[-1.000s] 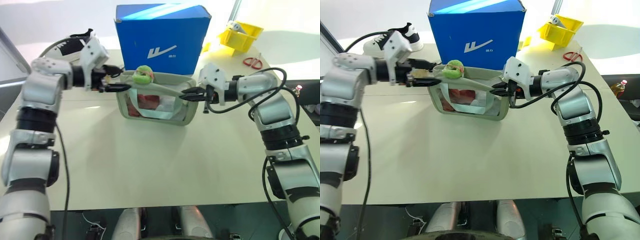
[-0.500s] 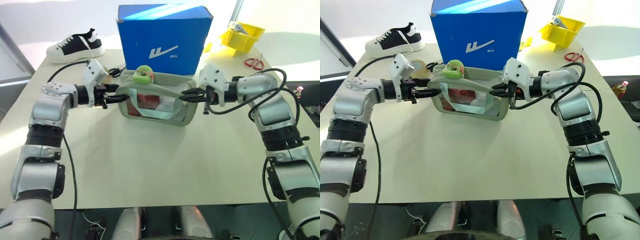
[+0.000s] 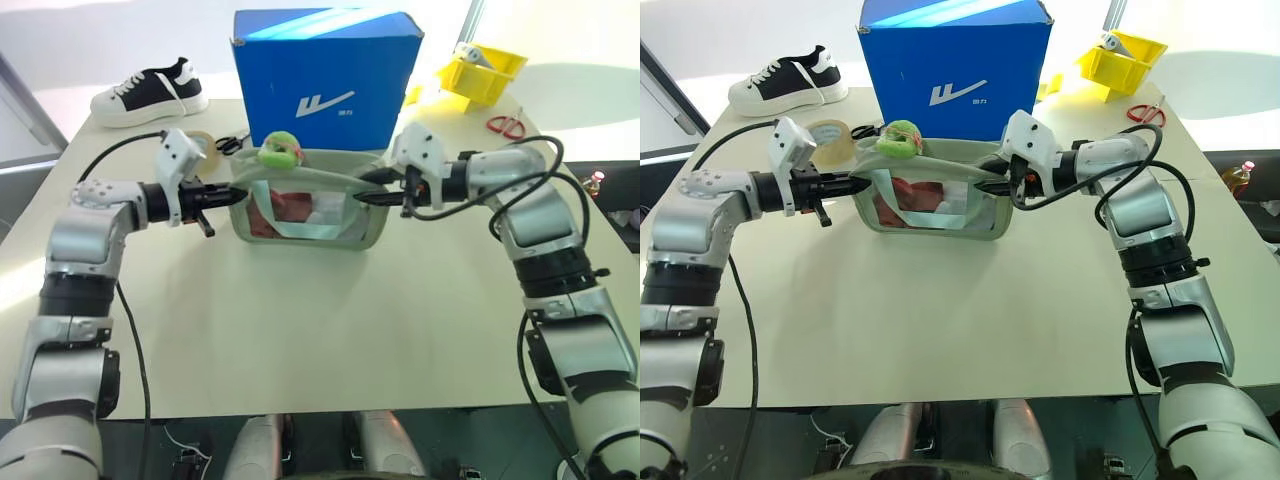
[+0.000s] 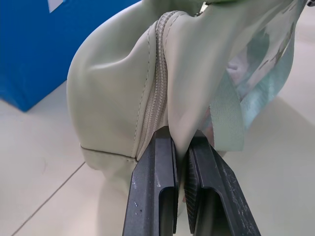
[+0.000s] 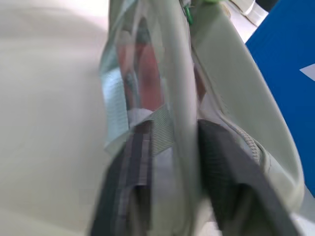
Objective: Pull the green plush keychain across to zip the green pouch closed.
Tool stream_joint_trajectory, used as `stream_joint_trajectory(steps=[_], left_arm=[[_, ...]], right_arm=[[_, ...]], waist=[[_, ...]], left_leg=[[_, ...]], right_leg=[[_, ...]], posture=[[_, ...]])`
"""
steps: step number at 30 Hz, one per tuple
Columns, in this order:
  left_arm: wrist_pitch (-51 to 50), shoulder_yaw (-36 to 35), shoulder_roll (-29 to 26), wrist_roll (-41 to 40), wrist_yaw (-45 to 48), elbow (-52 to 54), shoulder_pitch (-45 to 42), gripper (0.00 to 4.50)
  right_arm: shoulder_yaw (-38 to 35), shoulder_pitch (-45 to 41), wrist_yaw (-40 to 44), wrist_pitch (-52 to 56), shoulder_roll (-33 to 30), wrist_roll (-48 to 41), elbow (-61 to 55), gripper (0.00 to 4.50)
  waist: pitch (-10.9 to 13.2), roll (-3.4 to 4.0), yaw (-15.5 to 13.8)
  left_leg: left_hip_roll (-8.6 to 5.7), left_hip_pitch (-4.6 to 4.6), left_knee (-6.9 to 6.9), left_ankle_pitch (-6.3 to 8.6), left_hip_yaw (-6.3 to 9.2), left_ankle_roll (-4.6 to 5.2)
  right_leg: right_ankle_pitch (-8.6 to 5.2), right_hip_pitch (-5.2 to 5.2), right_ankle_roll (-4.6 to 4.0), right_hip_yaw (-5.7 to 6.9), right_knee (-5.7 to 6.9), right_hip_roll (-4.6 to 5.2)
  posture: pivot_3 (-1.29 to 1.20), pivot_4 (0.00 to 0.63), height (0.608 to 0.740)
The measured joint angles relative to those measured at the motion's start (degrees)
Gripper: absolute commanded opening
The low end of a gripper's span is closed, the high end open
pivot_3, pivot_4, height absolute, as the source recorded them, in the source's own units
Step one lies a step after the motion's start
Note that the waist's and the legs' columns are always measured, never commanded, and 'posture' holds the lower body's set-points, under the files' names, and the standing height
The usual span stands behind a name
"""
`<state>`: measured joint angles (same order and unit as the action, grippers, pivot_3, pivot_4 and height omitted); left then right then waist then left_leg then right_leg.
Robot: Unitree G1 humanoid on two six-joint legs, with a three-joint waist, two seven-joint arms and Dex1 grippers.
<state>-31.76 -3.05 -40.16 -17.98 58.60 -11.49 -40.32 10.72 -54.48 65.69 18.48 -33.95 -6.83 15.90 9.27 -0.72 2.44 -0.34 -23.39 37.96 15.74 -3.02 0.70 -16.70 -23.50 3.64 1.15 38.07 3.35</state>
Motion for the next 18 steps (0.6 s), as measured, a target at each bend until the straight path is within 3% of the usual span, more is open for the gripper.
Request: stream_joint_trajectory(steps=[2,8,12,18], left_arm=[[-1.29,-0.76,0.1,-0.58,-1.68,2.31,1.42,0.0],[-3.44,-1.68,0.87,-2.0,-4.81,6.62,3.77,0.0],[-3.8,-1.67,1.12,-2.69,-5.34,7.02,3.95,0.0],[-3.71,-1.28,1.17,-2.67,-5.1,6.75,3.54,0.0]], right_arm=[[0.1,-2.11,-0.04,-0.08,0.32,0.17,2.2,3.98],[-1.91,-12.08,-1.9,2.79,6.1,-2.46,3.67,3.98],[0.41,-12.6,-5.48,3.77,14.23,-2.77,2.2,3.98],[3.72,-12.9,-9.33,-0.37,19.97,0.5,6.91,3.98]], waist=[[0.01,0.01,0.01],[0.01,0.02,0.04],[0.01,0.01,0.02],[0.0,0.01,-0.01]], left_leg=[[0.0,-0.01,0.0,0.0,-0.01,0.0],[0.0,0.0,-0.06,-0.01,0.03,-0.02],[-0.02,-0.01,-0.04,-0.01,0.02,-0.02],[-0.03,-0.03,-0.04,0.0,0.03,-0.01]], right_leg=[[0.0,0.0,0.0,0.0,-0.01,0.01],[0.0,-0.02,0.0,0.05,0.01,0.01],[0.0,0.01,0.0,0.07,-0.02,0.05],[0.0,0.01,0.0,0.14,-0.02,0.07]], posture=[[0.0,0.15,0.74],[0.0,0.15,0.74],[0.0,0.15,0.74],[0.0,0.15,0.74]])
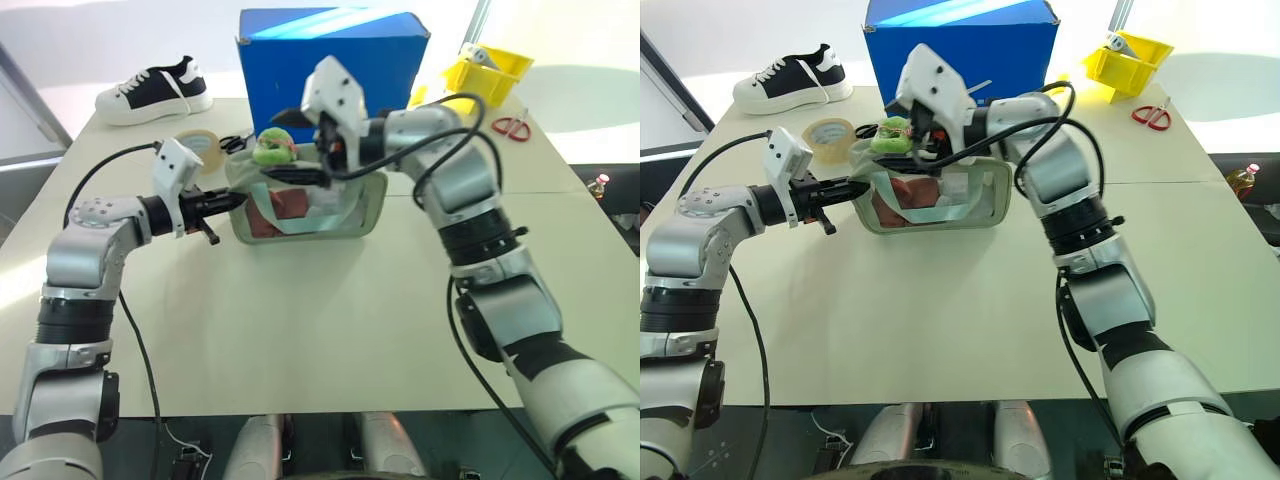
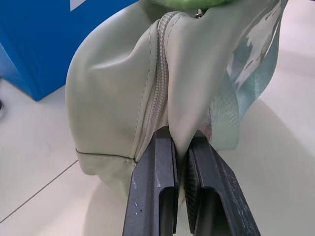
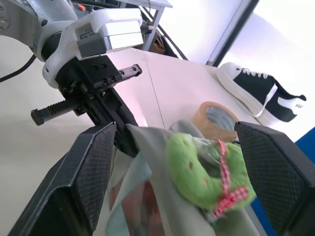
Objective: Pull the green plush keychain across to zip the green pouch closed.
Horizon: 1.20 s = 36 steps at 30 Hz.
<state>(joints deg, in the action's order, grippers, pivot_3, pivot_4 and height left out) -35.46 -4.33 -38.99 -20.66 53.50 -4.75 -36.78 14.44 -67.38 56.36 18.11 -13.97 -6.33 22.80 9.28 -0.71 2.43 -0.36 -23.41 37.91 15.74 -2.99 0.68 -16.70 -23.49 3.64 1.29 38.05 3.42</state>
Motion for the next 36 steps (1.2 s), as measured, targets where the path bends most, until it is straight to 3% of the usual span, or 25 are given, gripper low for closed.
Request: stream_joint_trajectory(steps=[3,5,9,12,13,21,30,36], left_arm=[[0.23,0.21,-0.13,0.0,0.31,-0.16,-0.06,0.0],[0.35,0.23,-0.27,0.0,0.45,-0.22,-0.07,0.0],[0.79,0.3,-0.3,0.05,0.47,-0.91,-0.39,0.0],[0.83,0.68,-0.29,0.12,0.6,-1.26,-0.8,0.0],[0.95,0.77,-0.29,0.08,0.92,-1.26,-0.81,0.0],[1.21,1.09,-0.29,0.18,1.53,-2.03,-1.42,0.0],[2.48,1.85,-0.36,0.26,2.7,-3.27,-2.27,0.0],[3.37,3.52,-0.1,0.3,3.43,-4.58,-4.07,0.0]], right_arm=[[0.92,-0.86,-2.16,-3.17,0.97,2.89,5.58,3.98],[1.14,-1.22,-3.17,-5.15,1.12,4.39,7.93,3.47],[1.16,-1.77,-3.56,-6.9,2.0,5.56,10.93,1.81],[0.81,-2.6,-3.21,-6.55,2.43,5.42,11.4,0.23],[0.52,-2.93,-3.25,-6.29,2.36,5.4,11.4,0.1],[-5.85,-3.53,-4.78,5.27,0.6,0.77,9.81,0.1],[-12.88,-0.62,-18.35,7.11,-14.31,3.64,9.13,0.1],[-14.54,5.9,-22.78,6.79,-16.69,3.79,9.95,0.1]], waist=[[0.0,0.0,-0.03],[0.0,0.0,0.04],[0.0,0.0,0.12],[0.0,0.0,0.1],[0.0,0.0,0.06],[0.0,0.0,0.0],[0.0,0.01,-0.01],[0.03,0.05,0.17]], left_leg=[[0.0,0.0,0.0,0.0,0.0,0.0],[-0.01,0.0,0.0,0.0,0.0,0.0],[-0.01,0.0,0.0,-0.01,0.0,-0.01],[-0.01,0.0,0.0,0.0,0.01,-0.01],[-0.01,0.0,0.0,0.0,0.0,0.0],[-0.01,-0.01,-0.01,0.0,0.04,-0.01],[-0.06,-0.06,-0.16,0.03,0.05,0.04],[-0.06,-0.05,-0.34,-0.03,-0.01,-0.03]], right_leg=[[0.0,0.0,0.0,0.01,0.0,0.0],[0.0,0.01,0.0,0.01,-0.01,0.01],[0.0,-0.01,0.0,0.02,0.0,0.01],[0.0,-0.01,0.0,0.02,0.0,0.01],[0.0,0.0,0.0,0.02,0.0,0.01],[0.0,0.01,0.0,0.04,-0.02,0.03],[-0.01,0.01,-0.01,0.06,-0.22,0.1],[0.0,-0.1,-0.01,0.06,-0.22,0.1]], posture=[[0.0,0.15,0.74],[0.0,0.15,0.74],[0.0,0.15,0.74],[0.0,0.15,0.74],[0.0,0.15,0.74],[0.0,0.15,0.74],[0.0,0.15,0.74],[0.0,0.15,0.74]])
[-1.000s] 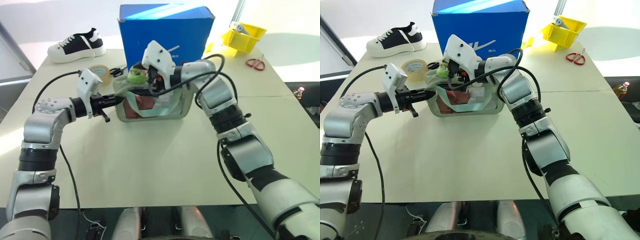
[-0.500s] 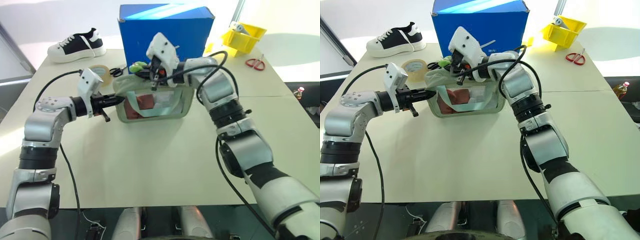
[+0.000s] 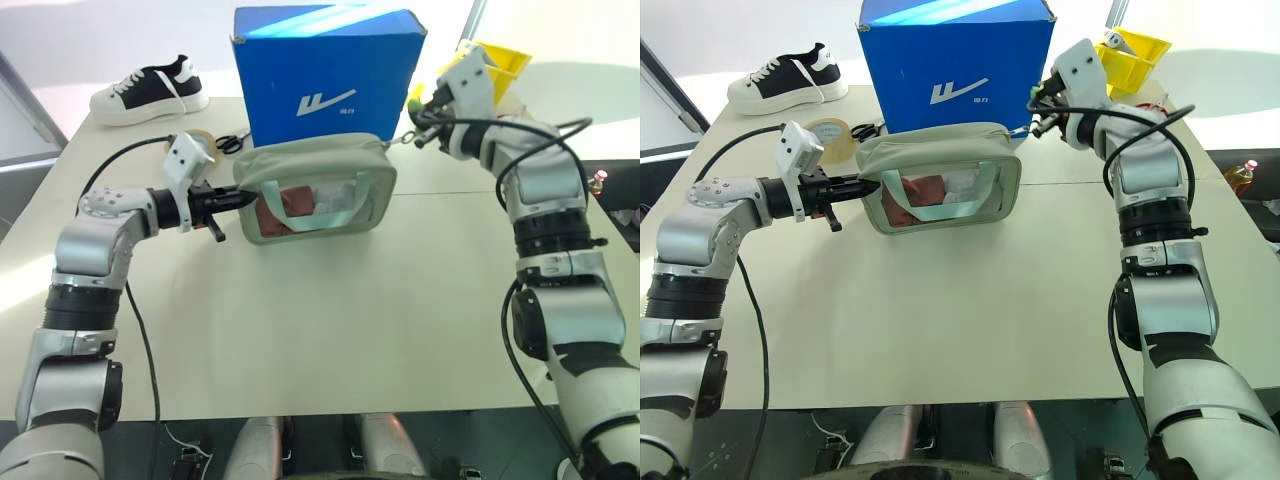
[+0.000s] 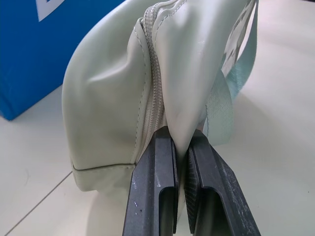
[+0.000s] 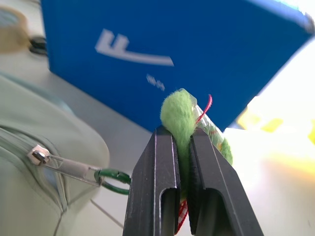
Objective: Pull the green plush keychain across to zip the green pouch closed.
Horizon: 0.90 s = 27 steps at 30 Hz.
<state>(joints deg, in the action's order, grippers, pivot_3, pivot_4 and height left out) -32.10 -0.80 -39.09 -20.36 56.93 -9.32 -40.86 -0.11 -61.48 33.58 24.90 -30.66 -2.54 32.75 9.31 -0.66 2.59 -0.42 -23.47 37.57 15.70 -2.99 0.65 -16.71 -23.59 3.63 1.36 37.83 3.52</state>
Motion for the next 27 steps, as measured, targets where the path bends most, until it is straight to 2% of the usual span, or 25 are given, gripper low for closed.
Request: stream_joint_trajectory(steps=[4,12,21,24,27], left_arm=[[0.45,0.51,0.07,0.06,0.42,-1.14,-0.59,0.0],[1.18,1.11,0.05,0.91,1.12,-2.59,-1.6,0.0],[1.11,1.11,-0.51,1.13,1.46,-2.58,-1.45,0.0],[1.11,1.11,-0.65,1.13,1.42,-2.58,-1.45,0.0],[1.13,1.09,-0.71,1.15,1.34,-2.58,-1.46,0.0]], right_arm=[[-1.77,2.17,-2.78,0.26,1.46,-1.3,0.08,0.1],[-4.24,8.14,-7.69,1.32,11.76,-4.59,5.46,0.1],[-2.35,10.95,-8.35,-2.17,12.57,-3.16,7.11,0.1],[-2.49,11.16,-7.22,-1.91,12.56,-3.42,6.84,1.11],[-3.05,11.24,-5.93,-0.78,11.93,-4.29,6.16,2.65]], waist=[[0.0,0.01,-0.04],[0.0,0.0,-0.07],[0.0,0.0,0.04],[0.0,0.0,0.03],[0.0,0.0,-0.02]], left_leg=[[0.0,0.01,-0.04,-0.03,-0.02,-0.02],[0.0,0.04,-0.01,-0.11,-0.03,0.04],[0.0,0.13,-0.01,-0.16,-0.03,-0.03],[0.0,0.15,-0.01,-0.19,-0.03,-0.02],[-0.01,0.14,-0.01,-0.19,-0.03,-0.02]], right_leg=[[0.0,-0.02,0.0,0.0,0.04,-0.01],[0.01,0.03,0.01,0.02,0.09,-0.01],[0.01,0.07,0.01,0.03,0.18,-0.02],[0.01,0.08,0.01,0.03,0.21,-0.02],[0.01,0.07,0.01,0.03,0.2,-0.01]], posture=[[0.0,0.15,0.74],[0.0,0.15,0.74],[0.0,0.15,0.74],[0.0,0.15,0.74],[0.0,0.15,0.74]])
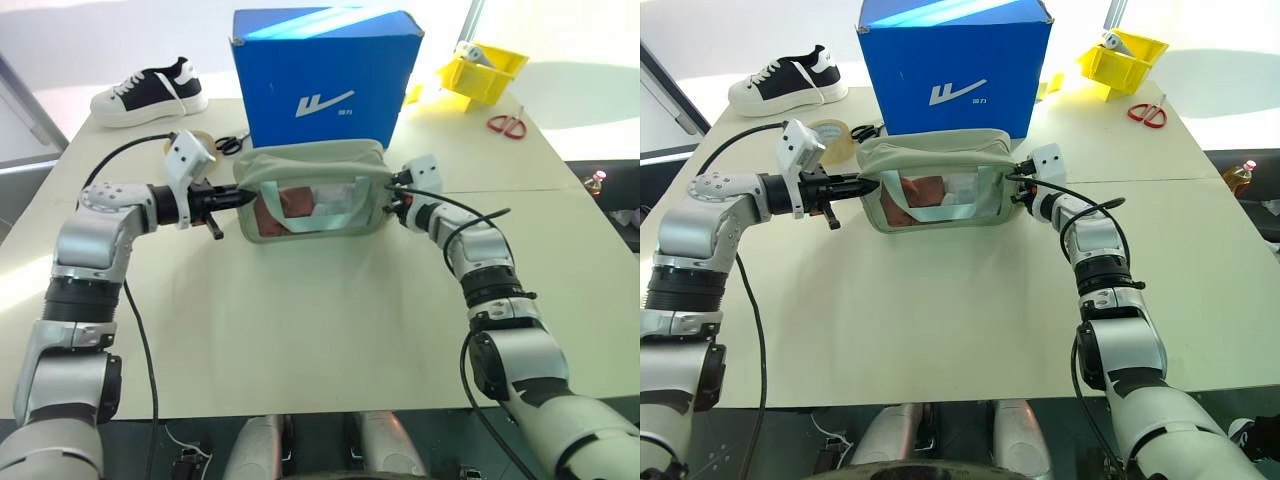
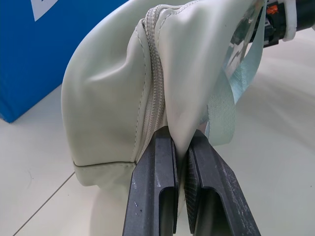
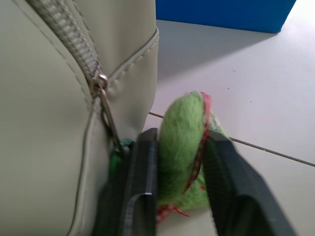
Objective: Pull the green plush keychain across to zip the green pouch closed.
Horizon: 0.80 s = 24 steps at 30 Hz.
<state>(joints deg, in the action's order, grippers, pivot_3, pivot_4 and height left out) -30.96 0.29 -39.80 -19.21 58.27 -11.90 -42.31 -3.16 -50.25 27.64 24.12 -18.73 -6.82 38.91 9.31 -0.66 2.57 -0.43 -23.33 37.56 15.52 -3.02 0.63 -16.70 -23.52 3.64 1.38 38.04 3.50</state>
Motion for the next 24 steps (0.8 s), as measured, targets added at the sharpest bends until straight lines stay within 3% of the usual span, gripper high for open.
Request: stream_joint_trajectory(steps=[3,4,10,13,19,20,24], left_arm=[[0.05,-0.04,-0.11,0.01,-0.1,-0.02,0.0,0.0],[0.09,-0.05,-0.11,0.02,-0.1,-0.03,-0.01,0.0],[0.76,-0.11,-0.56,0.1,0.12,-1.47,-0.36,0.0],[0.33,-0.13,-0.9,-0.07,0.73,-2.25,-0.8,1.12],[-5.78,-2.0,-4.84,-4.72,5.68,-2.54,-2.95,4.24],[-6.87,-2.79,-5.68,-5.36,5.88,-2.42,-3.53,4.48],[-12.68,-6.53,-10.28,-8.14,5.98,-0.81,-4.96,4.48]], right_arm=[[-0.53,0.13,2.16,1.04,-3.09,-0.75,-0.77,4.17],[-0.51,0.13,3.4,1.17,-4.64,-0.86,-1.34,4.46],[-2.5,-1.5,19.15,5.26,-17.22,-6.51,-8.27,4.46],[-1.53,-1.47,30.76,10.94,-23.5,-11.3,-16.29,4.5],[1.68,-0.78,41.08,20.81,-27.3,-17.61,-28.81,4.5],[2.13,-0.63,41.22,21.43,-27.27,-18.14,-29.84,4.5],[2.16,-0.11,38.85,23.39,-26.07,-19.41,-33.64,4.5]], waist=[[0.0,0.0,-0.15],[0.0,0.0,-0.22],[0.01,0.01,-0.19],[0.01,0.01,-0.11],[0.02,-0.02,-0.15],[0.02,-0.02,-0.21],[0.03,-0.03,-0.29]], left_leg=[[0.0,-0.03,0.0,0.01,0.0,0.01],[0.0,-0.05,0.0,0.01,0.0,0.02],[-0.01,-0.04,-0.06,0.03,0.01,0.05],[0.0,-0.02,-0.12,0.03,0.02,0.05],[0.01,-0.03,-0.1,0.03,0.05,0.05],[0.01,-0.03,-0.1,0.03,0.06,0.05],[0.01,-0.06,-0.16,0.03,0.06,0.04]], right_leg=[[0.0,0.0,0.0,0.01,-0.05,0.0],[0.0,-0.01,0.0,0.01,-0.07,0.0],[0.0,0.0,0.0,0.04,-0.13,0.0],[0.0,-0.01,0.0,0.04,-0.13,0.0],[-0.01,-0.02,-0.01,0.04,-0.14,0.01],[-0.01,-0.02,-0.01,0.04,-0.16,0.03],[-0.01,-0.02,-0.02,0.04,-0.27,0.06]], posture=[[0.0,0.15,0.74],[0.0,0.15,0.74],[0.0,0.15,0.74],[0.0,0.15,0.74],[0.0,0.15,0.74],[0.0,0.15,0.74],[0.0,0.15,0.74]])
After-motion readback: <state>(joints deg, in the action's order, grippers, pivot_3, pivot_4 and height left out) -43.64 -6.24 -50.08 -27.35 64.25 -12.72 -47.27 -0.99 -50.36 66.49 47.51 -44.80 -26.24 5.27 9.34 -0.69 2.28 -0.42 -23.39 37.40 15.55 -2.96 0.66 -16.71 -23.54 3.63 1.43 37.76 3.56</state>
